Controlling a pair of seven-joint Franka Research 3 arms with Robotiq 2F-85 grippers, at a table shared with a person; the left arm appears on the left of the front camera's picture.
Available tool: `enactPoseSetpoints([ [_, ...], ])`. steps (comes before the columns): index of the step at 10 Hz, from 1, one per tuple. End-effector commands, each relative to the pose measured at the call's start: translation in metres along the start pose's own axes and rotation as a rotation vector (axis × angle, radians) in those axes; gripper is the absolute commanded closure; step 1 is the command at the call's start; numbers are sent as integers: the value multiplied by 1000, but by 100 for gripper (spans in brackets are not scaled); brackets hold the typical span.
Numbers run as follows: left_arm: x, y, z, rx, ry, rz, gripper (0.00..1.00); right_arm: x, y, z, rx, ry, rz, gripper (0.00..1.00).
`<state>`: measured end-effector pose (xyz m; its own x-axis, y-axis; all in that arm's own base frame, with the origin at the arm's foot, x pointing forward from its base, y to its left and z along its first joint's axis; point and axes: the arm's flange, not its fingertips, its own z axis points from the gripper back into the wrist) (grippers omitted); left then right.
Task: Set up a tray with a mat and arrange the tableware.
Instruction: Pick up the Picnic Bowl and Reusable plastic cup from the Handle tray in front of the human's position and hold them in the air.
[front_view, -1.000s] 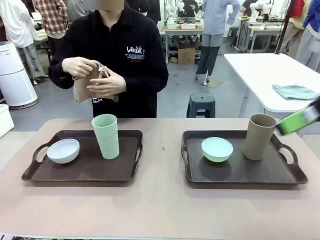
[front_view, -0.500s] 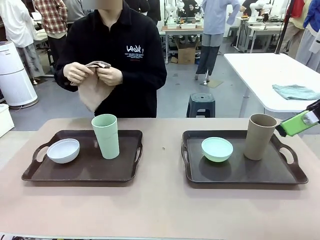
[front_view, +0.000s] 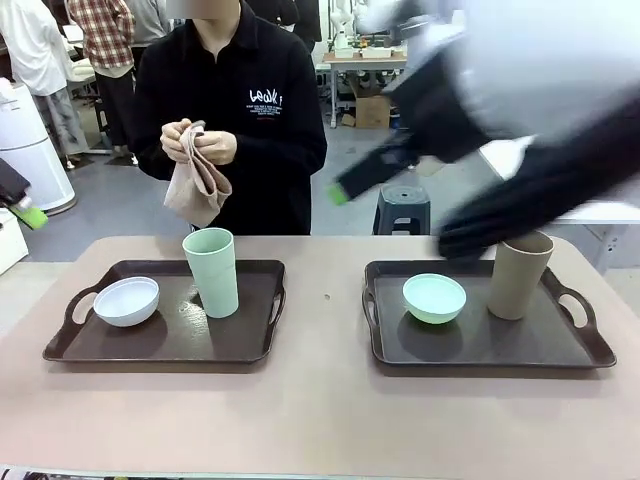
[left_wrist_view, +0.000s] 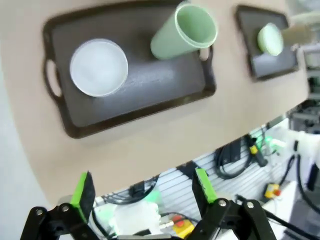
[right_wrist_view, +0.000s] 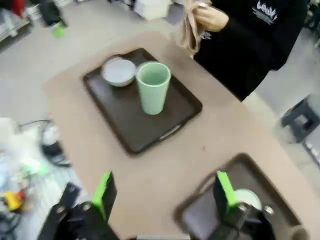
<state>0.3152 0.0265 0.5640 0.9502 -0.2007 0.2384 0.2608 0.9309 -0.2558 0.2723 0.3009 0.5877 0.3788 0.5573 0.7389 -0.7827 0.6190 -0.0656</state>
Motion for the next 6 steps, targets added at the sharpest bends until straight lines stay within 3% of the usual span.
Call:
enactPoseSetpoints([
  [1, -6, 10, -21, -25, 11, 19, 0, 26, -58, -74, 260, 244, -142, 0],
  [2, 0, 0, 0, 0, 0, 0, 0, 0, 0, 0, 0, 0, 0, 0],
  [5, 0, 0, 0, 0, 0, 0, 0, 0, 0, 0, 0, 0, 0, 0],
  [6, -1, 2, -5, -17, -1, -16, 0, 14, -14, -26, 30, 30, -1, 0],
])
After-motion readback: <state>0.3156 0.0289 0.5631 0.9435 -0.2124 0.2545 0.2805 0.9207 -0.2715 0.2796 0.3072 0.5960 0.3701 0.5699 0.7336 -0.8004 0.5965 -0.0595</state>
